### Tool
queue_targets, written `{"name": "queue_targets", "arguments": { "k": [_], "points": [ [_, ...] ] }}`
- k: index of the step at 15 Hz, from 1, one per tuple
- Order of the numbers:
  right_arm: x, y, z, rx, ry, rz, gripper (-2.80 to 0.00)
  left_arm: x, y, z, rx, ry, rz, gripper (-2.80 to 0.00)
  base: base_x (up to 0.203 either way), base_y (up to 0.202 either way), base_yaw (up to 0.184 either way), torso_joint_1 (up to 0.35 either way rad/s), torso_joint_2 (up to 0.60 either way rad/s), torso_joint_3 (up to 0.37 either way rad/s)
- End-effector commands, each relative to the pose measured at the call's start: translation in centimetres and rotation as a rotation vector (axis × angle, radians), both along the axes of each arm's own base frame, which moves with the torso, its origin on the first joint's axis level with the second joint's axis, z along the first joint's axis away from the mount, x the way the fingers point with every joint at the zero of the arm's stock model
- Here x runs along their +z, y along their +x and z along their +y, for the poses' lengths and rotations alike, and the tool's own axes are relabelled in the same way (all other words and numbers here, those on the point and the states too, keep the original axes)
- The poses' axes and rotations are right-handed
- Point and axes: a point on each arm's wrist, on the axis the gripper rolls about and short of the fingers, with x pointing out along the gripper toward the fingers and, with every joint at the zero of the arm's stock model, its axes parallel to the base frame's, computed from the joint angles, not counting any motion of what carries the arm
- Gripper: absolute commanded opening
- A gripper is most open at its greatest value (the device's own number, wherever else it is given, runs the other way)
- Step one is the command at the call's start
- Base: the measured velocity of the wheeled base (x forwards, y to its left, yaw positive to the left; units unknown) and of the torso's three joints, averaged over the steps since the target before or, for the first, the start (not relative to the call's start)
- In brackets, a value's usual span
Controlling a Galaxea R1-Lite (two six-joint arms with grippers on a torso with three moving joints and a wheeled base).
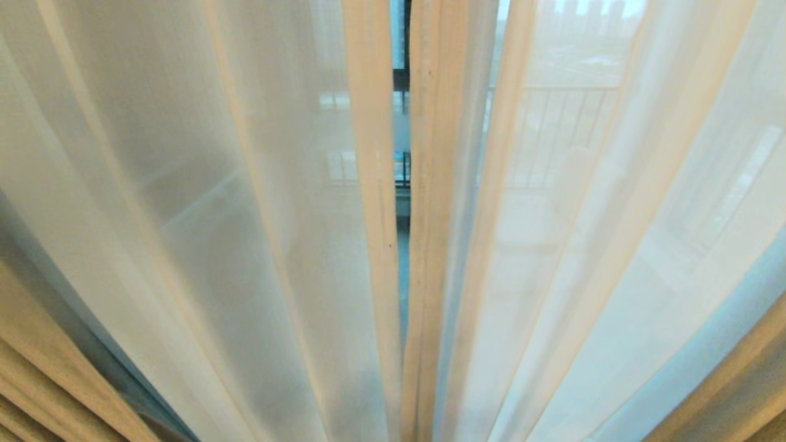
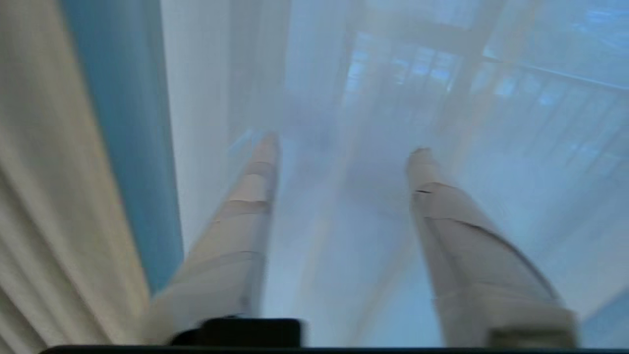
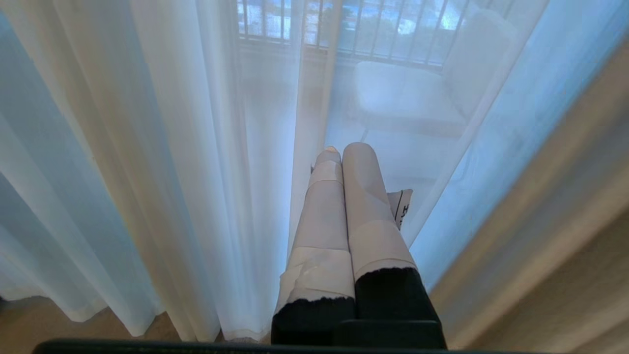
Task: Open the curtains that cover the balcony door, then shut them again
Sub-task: Pull the outer curtains open on both sides
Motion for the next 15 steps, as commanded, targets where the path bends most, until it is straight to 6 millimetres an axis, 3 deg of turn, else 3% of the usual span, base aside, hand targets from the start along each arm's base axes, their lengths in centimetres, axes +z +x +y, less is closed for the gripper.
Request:
{"name": "queue_targets", "arguments": {
  "k": [1,6,12,15],
  "points": [
    [0.0,0.0,0.0,0.000,-0.001,0.000,-2.80,-0.2,-0.9,-1.0,-0.029,0.006,-0.013,-2.80,0.000,0.000,0.000,0.000,0.00,0.000],
    [0.0,0.0,0.0,0.000,-0.001,0.000,-2.80,-2.7,-2.2,-3.3,-0.148,-0.012,0.018,-2.80,0.000,0.000,0.000,0.000,0.00,0.000],
    [0.0,0.0,0.0,0.001,-0.001,0.000,-2.80,-8.0,-5.5,-6.3,-0.351,-0.033,0.078,-2.80,0.000,0.000,0.000,0.000,0.00,0.000],
    [0.0,0.0,0.0,0.001,-0.001,0.000,-2.80,-11.2,-8.1,-7.0,-0.389,-0.037,0.089,-2.80,0.000,0.000,0.000,0.000,0.00,0.000]
  ]
}}
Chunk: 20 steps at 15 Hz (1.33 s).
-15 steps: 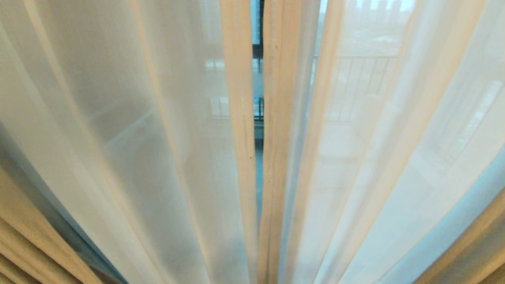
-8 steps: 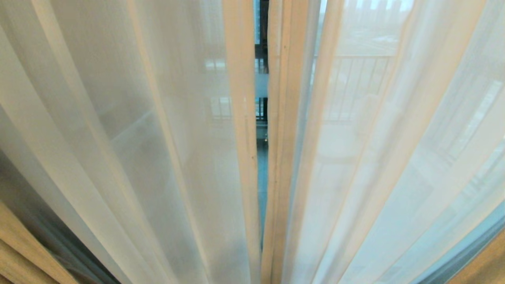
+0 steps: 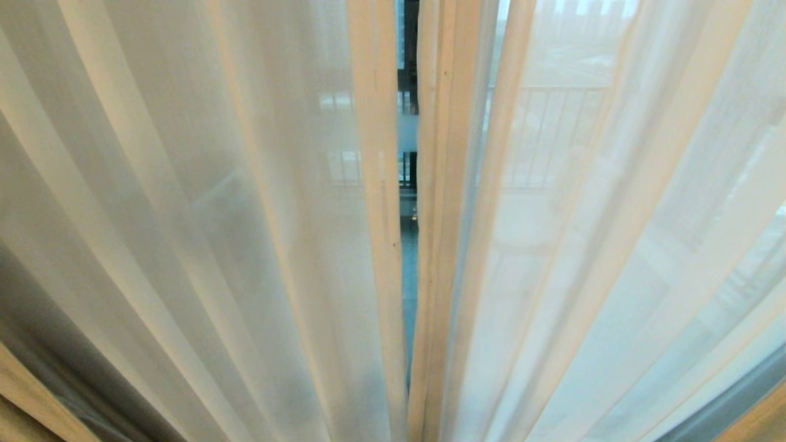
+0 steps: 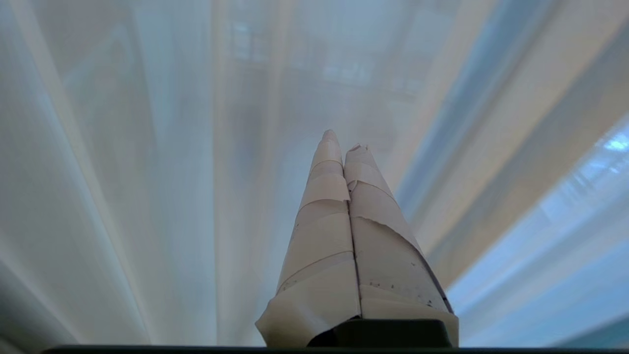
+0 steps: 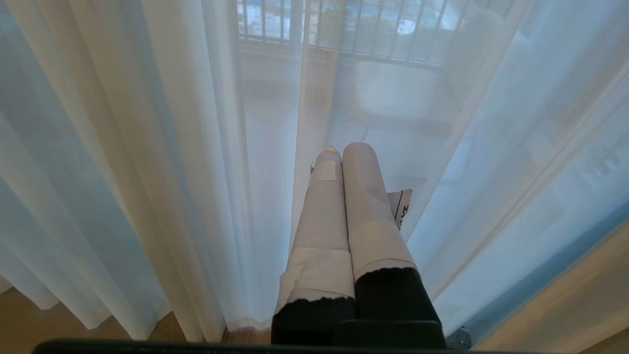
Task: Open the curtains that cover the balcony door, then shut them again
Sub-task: Pull the outer curtains open on both sides
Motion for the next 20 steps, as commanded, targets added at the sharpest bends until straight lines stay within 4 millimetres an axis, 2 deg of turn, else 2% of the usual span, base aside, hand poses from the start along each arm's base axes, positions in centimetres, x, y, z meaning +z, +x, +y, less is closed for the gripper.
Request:
{"name": "queue_targets", "arguments": {
  "k": [1,5,8,9,11,13,20],
  "points": [
    [0.0,0.0,0.0,0.000,-0.001,0.000,-2.80,-2.5,-2.9,-0.7,-0.027,0.003,-0.024,-2.80,0.000,0.000,0.000,0.000,0.00,0.000],
    [0.0,0.0,0.0,0.000,-0.001,0.000,-2.80,-8.0,-4.8,-1.1,-0.099,0.032,0.030,-2.80,0.000,0.000,0.000,0.000,0.00,0.000],
    [0.0,0.0,0.0,0.000,-0.001,0.000,-2.80,-13.7,-6.1,-1.2,-0.136,0.094,0.082,-2.80,0.000,0.000,0.000,0.000,0.00,0.000],
    [0.0,0.0,0.0,0.001,-0.001,0.000,-2.80,-15.5,-6.7,-1.2,-0.140,0.120,0.083,-2.80,0.000,0.000,0.000,0.000,0.00,0.000],
    [0.0,0.0,0.0,0.000,-0.001,0.000,-2.80,-17.9,-7.3,-1.0,-0.084,0.171,0.065,-2.80,0.000,0.000,0.000,0.000,0.00,0.000],
    [0.0,0.0,0.0,0.000,-0.001,0.000,-2.80,-19.2,-7.8,-0.6,0.089,0.201,0.030,-2.80,0.000,0.000,0.000,0.000,0.00,0.000],
    [0.0,0.0,0.0,0.000,-0.001,0.000,-2.80,-19.9,-8.5,-0.5,0.126,0.198,-0.061,-2.80,0.000,0.000,0.000,0.000,0.00,0.000]
  ]
}}
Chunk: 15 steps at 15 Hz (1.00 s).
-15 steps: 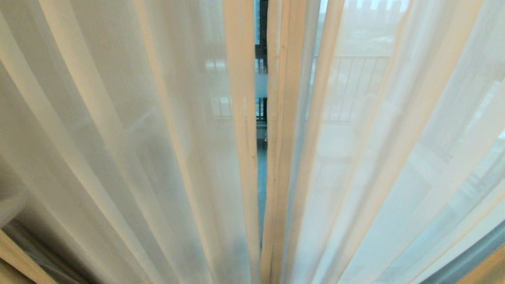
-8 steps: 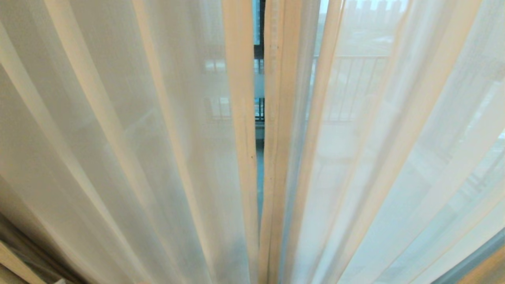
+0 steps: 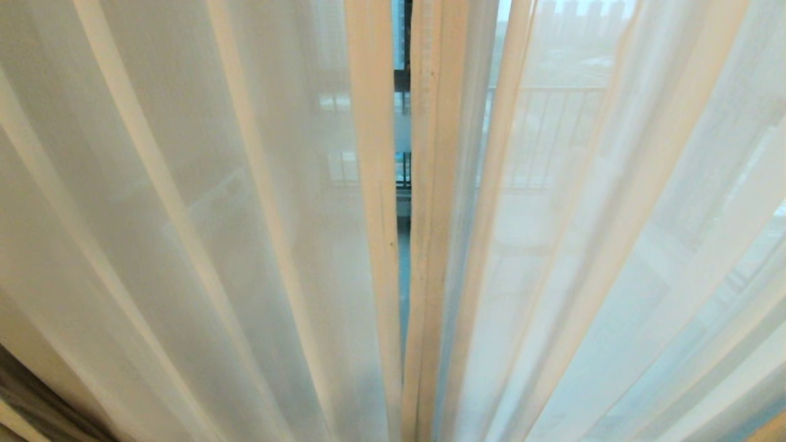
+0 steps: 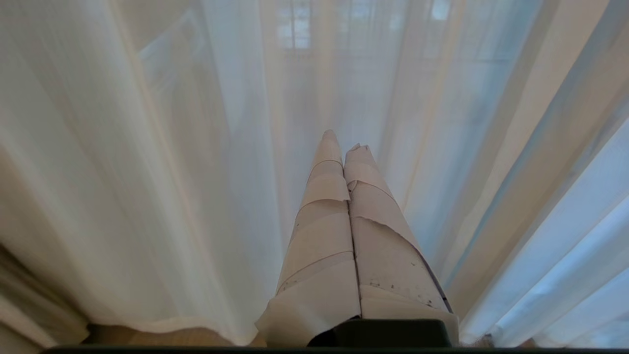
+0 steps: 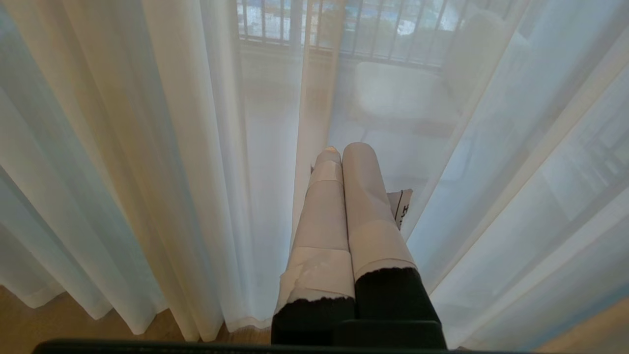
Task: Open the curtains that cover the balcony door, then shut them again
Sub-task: Pull the outer curtains open on both sides
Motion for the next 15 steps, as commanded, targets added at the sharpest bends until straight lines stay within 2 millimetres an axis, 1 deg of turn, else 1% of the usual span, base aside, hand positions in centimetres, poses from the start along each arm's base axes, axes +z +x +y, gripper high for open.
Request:
{"name": "queue_targets", "arguments": {
  "k": [1,15],
  "points": [
    [0.00,0.00,0.00,0.001,-0.001,0.000,-2.80,-0.07,-0.15,0.00,-0.001,0.000,-0.020,-2.80,0.000,0.000,0.000,0.000,0.00,0.000],
    [0.00,0.00,0.00,0.002,-0.001,0.000,-2.80,-0.07,-0.15,0.00,0.000,-0.001,-0.020,-2.80,0.000,0.000,0.000,0.000,0.00,0.000]
  ]
}}
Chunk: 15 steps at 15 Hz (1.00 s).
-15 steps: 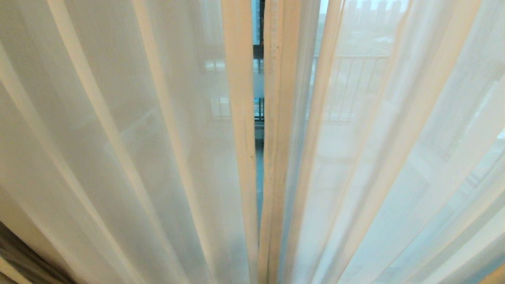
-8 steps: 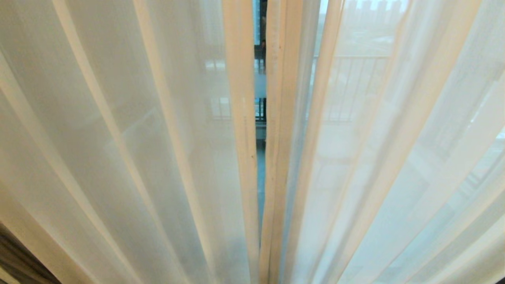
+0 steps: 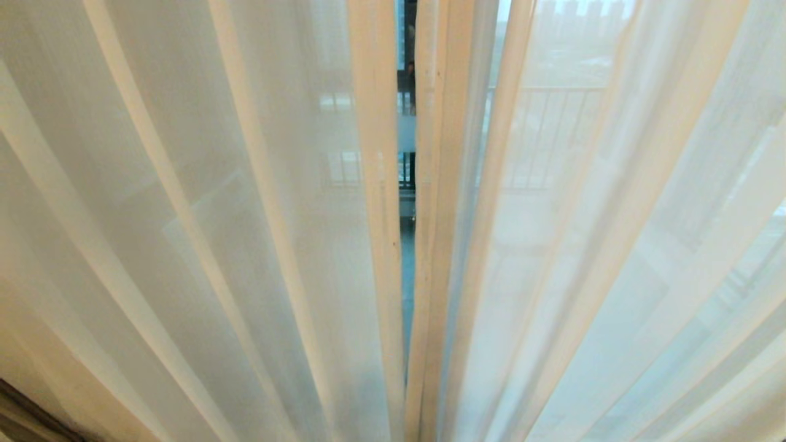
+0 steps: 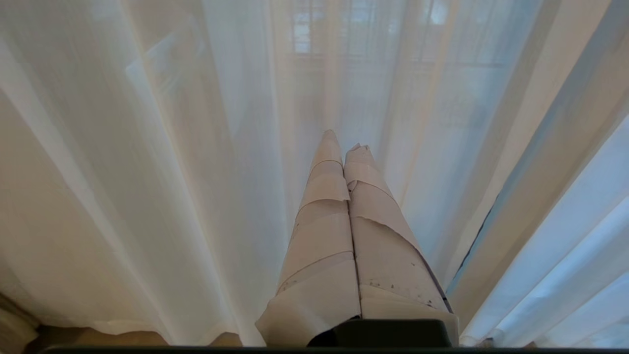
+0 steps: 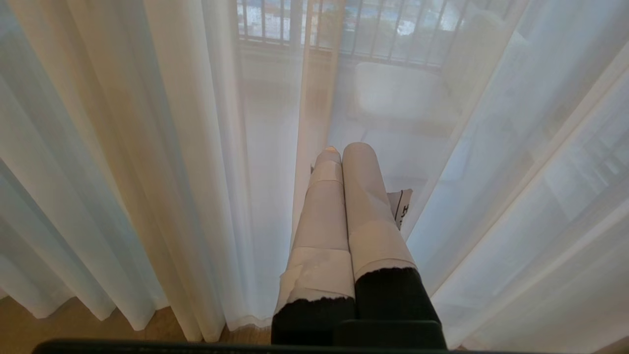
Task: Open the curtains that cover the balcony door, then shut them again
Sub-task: Pull the outer curtains open on both sides
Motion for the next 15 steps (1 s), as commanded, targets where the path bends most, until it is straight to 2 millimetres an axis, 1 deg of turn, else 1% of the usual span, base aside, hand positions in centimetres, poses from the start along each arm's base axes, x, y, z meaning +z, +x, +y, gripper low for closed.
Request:
{"name": "queue_targets", "arguments": {
  "k": [1,15],
  "points": [
    [0.00,0.00,0.00,0.001,-0.001,0.000,-2.80,0.01,-0.02,0.00,-0.001,-0.002,-0.003,-2.80,0.000,0.000,0.000,0.000,0.00,0.000],
    [0.00,0.00,0.00,0.002,-0.001,0.000,-2.80,0.01,-0.02,0.00,-0.001,0.003,-0.003,-2.80,0.000,0.000,0.000,0.000,0.00,0.000]
  ]
}}
